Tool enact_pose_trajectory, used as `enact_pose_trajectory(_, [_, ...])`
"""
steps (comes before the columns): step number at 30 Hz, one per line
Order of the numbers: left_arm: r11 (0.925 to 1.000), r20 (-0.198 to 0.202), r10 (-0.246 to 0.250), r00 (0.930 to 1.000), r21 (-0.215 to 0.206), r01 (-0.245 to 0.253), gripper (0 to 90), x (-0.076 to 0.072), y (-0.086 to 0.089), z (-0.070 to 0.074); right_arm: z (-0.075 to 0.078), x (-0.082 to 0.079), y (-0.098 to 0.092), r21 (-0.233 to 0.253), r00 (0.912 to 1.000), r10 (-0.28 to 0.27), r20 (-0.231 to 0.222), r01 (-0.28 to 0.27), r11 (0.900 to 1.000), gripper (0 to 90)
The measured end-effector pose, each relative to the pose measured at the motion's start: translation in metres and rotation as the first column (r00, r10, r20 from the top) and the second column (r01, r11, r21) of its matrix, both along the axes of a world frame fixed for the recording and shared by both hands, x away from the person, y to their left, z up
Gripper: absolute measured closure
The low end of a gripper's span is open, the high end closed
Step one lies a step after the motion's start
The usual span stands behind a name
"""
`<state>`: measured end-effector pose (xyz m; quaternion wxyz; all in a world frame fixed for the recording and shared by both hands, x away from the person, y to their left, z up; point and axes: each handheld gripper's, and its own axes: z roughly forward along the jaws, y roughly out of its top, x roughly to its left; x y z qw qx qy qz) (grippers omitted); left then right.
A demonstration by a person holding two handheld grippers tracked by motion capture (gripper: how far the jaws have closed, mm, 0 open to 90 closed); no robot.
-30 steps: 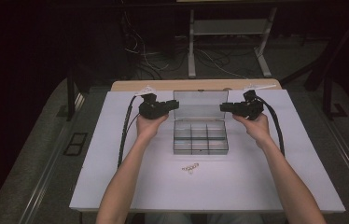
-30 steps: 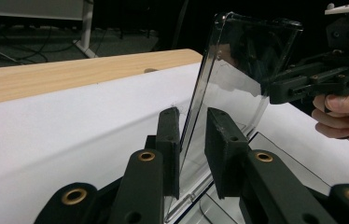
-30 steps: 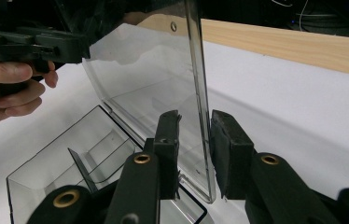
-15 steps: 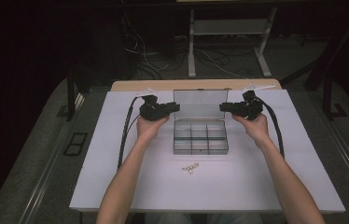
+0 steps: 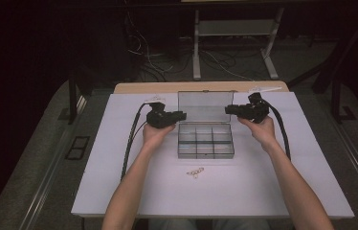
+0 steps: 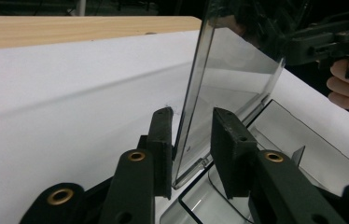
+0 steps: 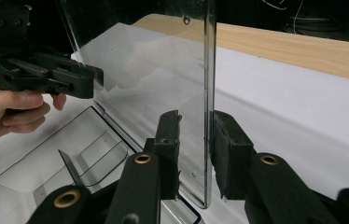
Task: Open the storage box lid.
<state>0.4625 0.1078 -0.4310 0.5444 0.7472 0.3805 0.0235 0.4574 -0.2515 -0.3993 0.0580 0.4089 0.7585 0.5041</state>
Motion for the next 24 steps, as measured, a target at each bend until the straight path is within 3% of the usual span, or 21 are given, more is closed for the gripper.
enact_pose_trajectory(7, [0.9999,0.011,0.004,0.9999,0.015,-0.004,71.4,0.0,0.0,-0.001,-0.001,0.001,0.001,-0.007,1.0,-0.005,0.0,0.005,1.0,71.5])
enact_pose_trajectory(11, [0.999,0.026,0.029,0.9992,0.033,-0.03,73.1,-0.001,-0.002,-0.003,-0.004,0.003,0.001,-0.001,0.9999,-0.011,-0.005,0.011,1.0,67.5])
enact_pose_trajectory(14, [0.9985,0.03,0.042,0.9987,0.035,-0.043,73.2,-0.001,-0.003,-0.004,-0.006,0.005,0.004,-0.023,0.9996,-0.027,0.003,0.027,0.999,67.0])
enact_pose_trajectory(24, [0.9986,0.028,0.046,0.9985,0.024,-0.047,73.0,-0.001,-0.003,-0.006,-0.019,0.008,0.007,-0.033,0.9988,-0.017,-0.045,0.015,0.999,68.0])
